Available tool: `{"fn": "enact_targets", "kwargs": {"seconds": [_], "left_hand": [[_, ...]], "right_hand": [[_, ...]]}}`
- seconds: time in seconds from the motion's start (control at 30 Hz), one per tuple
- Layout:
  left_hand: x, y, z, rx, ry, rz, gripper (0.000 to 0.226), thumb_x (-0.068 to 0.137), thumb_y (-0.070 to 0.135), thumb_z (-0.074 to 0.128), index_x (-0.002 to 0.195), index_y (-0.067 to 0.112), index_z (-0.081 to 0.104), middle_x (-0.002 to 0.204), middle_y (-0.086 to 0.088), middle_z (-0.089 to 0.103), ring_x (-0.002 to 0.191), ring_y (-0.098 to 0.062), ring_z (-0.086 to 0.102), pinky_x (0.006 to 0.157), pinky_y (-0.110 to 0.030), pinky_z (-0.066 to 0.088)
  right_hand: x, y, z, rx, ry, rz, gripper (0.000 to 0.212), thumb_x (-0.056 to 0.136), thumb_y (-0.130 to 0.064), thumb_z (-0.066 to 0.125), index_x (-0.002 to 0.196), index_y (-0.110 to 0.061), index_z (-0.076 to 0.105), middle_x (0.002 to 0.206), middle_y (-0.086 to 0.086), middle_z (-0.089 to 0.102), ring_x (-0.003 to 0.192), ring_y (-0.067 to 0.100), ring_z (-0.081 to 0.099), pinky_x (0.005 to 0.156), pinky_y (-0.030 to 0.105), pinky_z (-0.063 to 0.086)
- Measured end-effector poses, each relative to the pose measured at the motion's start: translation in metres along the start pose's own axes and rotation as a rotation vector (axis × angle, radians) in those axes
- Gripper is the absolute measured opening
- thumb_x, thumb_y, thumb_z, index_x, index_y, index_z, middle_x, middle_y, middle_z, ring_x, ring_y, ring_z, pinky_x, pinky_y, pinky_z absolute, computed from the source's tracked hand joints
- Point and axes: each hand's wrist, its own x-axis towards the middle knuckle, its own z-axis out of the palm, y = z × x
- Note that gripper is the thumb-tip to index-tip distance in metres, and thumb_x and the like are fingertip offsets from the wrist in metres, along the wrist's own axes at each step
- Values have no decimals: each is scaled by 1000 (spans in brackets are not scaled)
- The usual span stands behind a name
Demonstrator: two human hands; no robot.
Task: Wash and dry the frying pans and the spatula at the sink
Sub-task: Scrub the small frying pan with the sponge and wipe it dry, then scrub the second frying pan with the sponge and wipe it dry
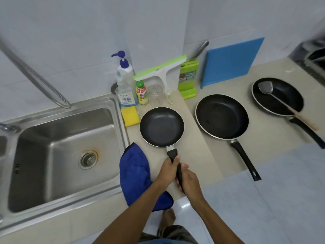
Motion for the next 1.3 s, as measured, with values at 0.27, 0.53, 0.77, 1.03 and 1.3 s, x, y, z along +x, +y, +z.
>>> {"fn": "enact_targets", "kwargs": {"seconds": [0.27, 0.53, 0.77, 1.03, 1.3], "left_hand": [[1, 0, -1, 9, -20, -30, 48, 110, 34, 40, 109, -5, 68, 95, -7, 81, 94, -19, 76, 90, -29, 58], [4, 6, -1, 193, 49, -84, 39, 107, 43, 43, 88, 12, 58, 81, -6, 64, 69, -14, 59, 65, -25, 48], [-4, 13, -12, 564, 232, -25, 47, 101, 53, 49, 116, 8, 47, 105, -7, 62, 91, -20, 62, 75, -33, 50], [-21, 57, 55, 1121, 403, 556, 65, 96, 56, 53, 140, 9, 49, 141, -13, 55, 126, -31, 54, 103, -46, 45], [24, 62, 188, 1287, 223, 582, 64, 94, 60, 54, 133, 10, 58, 133, -13, 63, 121, -31, 59, 99, -45, 48]], "right_hand": [[3, 4, -1, -11, -43, 19, 62, 103, -55, 29, 78, -13, 66, 59, -1, 62, 55, 10, 57, 54, 26, 46], [2, 3, -5, -20, -36, 35, 62, 105, -51, 29, 81, -12, 71, 64, 1, 68, 57, 10, 62, 54, 22, 50], [0, 2, -20, -132, -15, -8, 47, 104, -47, 39, 82, -15, 65, 75, 4, 65, 68, 11, 60, 63, 26, 49], [14, -1, -132, -802, 288, -322, 29, 101, -46, 47, 103, -24, 65, 97, -4, 65, 89, 15, 61, 73, 30, 54], [58, 28, -266, -1176, 434, -372, 35, 95, -43, 60, 119, -18, 66, 116, 7, 68, 96, 27, 62, 77, 35, 53]]}}
